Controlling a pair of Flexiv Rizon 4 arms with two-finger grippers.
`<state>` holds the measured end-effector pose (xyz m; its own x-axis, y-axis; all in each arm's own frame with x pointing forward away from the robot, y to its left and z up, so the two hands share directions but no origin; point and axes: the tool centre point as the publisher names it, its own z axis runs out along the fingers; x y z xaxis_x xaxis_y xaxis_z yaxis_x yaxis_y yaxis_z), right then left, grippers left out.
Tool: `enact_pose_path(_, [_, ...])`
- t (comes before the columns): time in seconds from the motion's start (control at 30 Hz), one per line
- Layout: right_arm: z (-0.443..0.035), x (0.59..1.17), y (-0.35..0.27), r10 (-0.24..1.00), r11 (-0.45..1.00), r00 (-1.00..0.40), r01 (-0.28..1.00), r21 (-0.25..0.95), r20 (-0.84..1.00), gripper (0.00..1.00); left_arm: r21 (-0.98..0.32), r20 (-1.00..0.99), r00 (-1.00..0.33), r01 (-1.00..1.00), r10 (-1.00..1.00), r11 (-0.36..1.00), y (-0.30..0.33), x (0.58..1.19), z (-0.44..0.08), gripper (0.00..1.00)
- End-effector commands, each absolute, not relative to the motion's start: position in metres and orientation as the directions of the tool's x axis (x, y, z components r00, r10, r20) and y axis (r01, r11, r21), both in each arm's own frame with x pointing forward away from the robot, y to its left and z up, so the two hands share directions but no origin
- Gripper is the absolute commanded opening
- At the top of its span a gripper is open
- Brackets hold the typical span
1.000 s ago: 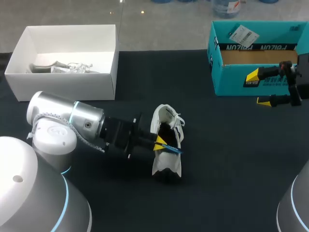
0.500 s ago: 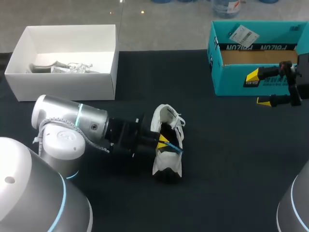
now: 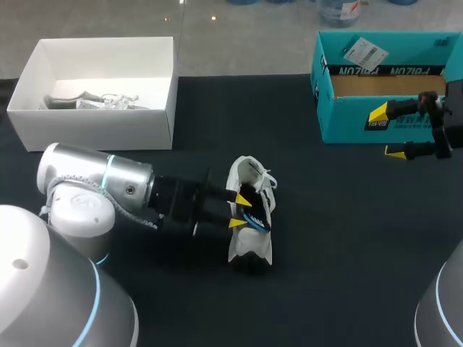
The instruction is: Take the shoe out of the shoebox, open the shoe tongue, remove and reinsert the insole, then place the shoe into the shoebox
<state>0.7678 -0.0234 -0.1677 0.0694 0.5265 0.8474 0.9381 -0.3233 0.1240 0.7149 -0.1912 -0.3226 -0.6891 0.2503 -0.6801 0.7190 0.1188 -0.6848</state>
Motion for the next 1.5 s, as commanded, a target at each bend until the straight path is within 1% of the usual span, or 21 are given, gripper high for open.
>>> enact_pose_path(0.03, [-0.168,0.768,-0.022,0.53,-0.325,0.073,0.938,0.123,0.845,1.0,-0.681,-0.68,-0.684,0.723,0.265,0.118,-0.195,0.711,-0.325,0.2])
enact_pose_path(0.1, [-0.168,0.768,-0.022,0.53,-0.325,0.073,0.938,0.123,0.845,1.0,-0.676,-0.682,-0.676,0.728,0.279,0.114,-0.197,0.71,-0.327,0.0])
enact_pose_path(0.3, [-0.168,0.768,-0.022,0.53,-0.325,0.073,0.938,0.123,0.845,1.0,-0.66,-0.687,-0.662,0.741,0.3,0.124,-0.2,0.713,-0.336,0.0])
enact_pose_path(0.47, [-0.168,0.768,-0.022,0.53,-0.325,0.073,0.938,0.123,0.845,1.0,-0.622,-0.713,-0.631,0.771,0.306,0.141,-0.205,0.721,-0.343,0.0])
enact_pose_path(0.63, [-0.168,0.768,-0.022,0.53,-0.325,0.073,0.938,0.123,0.845,1.0,-0.593,-0.721,-0.616,0.785,0.317,0.177,-0.205,0.733,-0.35,0.0])
enact_pose_path(0.87, [-0.168,0.768,-0.022,0.53,-0.325,0.073,0.938,0.123,0.845,1.0,-0.607,-0.703,-0.641,0.766,0.307,0.211,-0.195,0.74,-0.352,0.0])
enact_pose_path(0.9, [-0.168,0.768,-0.022,0.53,-0.325,0.073,0.938,0.123,0.845,1.0,-0.611,-0.702,-0.645,0.763,0.301,0.211,-0.193,0.739,-0.349,0.17])
enact_pose_path(0.93, [-0.168,0.768,-0.022,0.53,-0.325,0.073,0.938,0.123,0.845,1.0,-0.617,-0.701,-0.651,0.759,0.291,0.209,-0.191,0.738,-0.346,0.42])
enact_pose_path(0.97, [-0.168,0.768,-0.022,0.53,-0.325,0.073,0.938,0.123,0.845,1.0,-0.623,-0.701,-0.655,0.755,0.282,0.204,-0.189,0.737,-0.343,0.49])
enact_pose_path(1.0, [-0.168,0.768,-0.022,0.53,-0.325,0.073,0.938,0.123,0.845,1.0,-0.624,-0.704,-0.654,0.756,0.276,0.198,-0.188,0.735,-0.339,0.6])
enact_pose_path(1.03, [-0.168,0.768,-0.022,0.53,-0.325,0.073,0.938,0.123,0.845,1.0,-0.623,-0.708,-0.651,0.758,0.272,0.192,-0.186,0.733,-0.336,0.65])
enact_pose_path(1.07, [-0.168,0.768,-0.022,0.53,-0.325,0.073,0.938,0.123,0.845,1.0,-0.626,-0.71,-0.652,0.757,0.265,0.186,-0.185,0.732,-0.333,0.62])
enact_pose_path(1.17, [-0.168,0.768,-0.022,0.53,-0.325,0.073,0.938,0.123,0.845,1.0,-0.627,-0.716,-0.651,0.758,0.253,0.177,-0.182,0.727,-0.326,0.45])
enact_pose_path(1.2, [-0.168,0.768,-0.022,0.53,-0.325,0.073,0.938,0.123,0.845,1.0,-0.627,-0.716,-0.65,0.759,0.254,0.175,-0.181,0.726,-0.326,0.44])
enact_pose_path(1.27, [-0.168,0.768,-0.022,0.53,-0.325,0.073,0.938,0.123,0.845,1.0,-0.627,-0.716,-0.649,0.76,0.258,0.171,-0.181,0.724,-0.327,0.34])
enact_pose_path(1.3, [-0.168,0.768,-0.022,0.53,-0.325,0.073,0.938,0.123,0.845,1.0,-0.628,-0.713,-0.65,0.759,0.264,0.171,-0.181,0.723,-0.328,0.32])
enact_pose_path(1.33, [-0.168,0.768,-0.022,0.53,-0.325,0.073,0.938,0.123,0.845,1.0,-0.628,-0.712,-0.65,0.759,0.268,0.172,-0.181,0.722,-0.33,0.24])
enact_pose_path(1.4, [-0.168,0.768,-0.022,0.53,-0.325,0.073,0.938,0.123,0.845,1.0,-0.63,-0.706,-0.652,0.757,0.276,0.174,-0.182,0.722,-0.333,0.18])
enact_pose_path(1.43, [-0.168,0.768,-0.022,0.53,-0.325,0.073,0.938,0.123,0.845,1.0,-0.63,-0.706,-0.651,0.757,0.279,0.174,-0.183,0.721,-0.334,0.08])
enact_pose_path(1.5, [-0.168,0.768,-0.022,0.53,-0.325,0.073,0.938,0.123,0.845,1.0,-0.631,-0.702,-0.651,0.757,0.29,0.172,-0.185,0.72,-0.336,0.04])
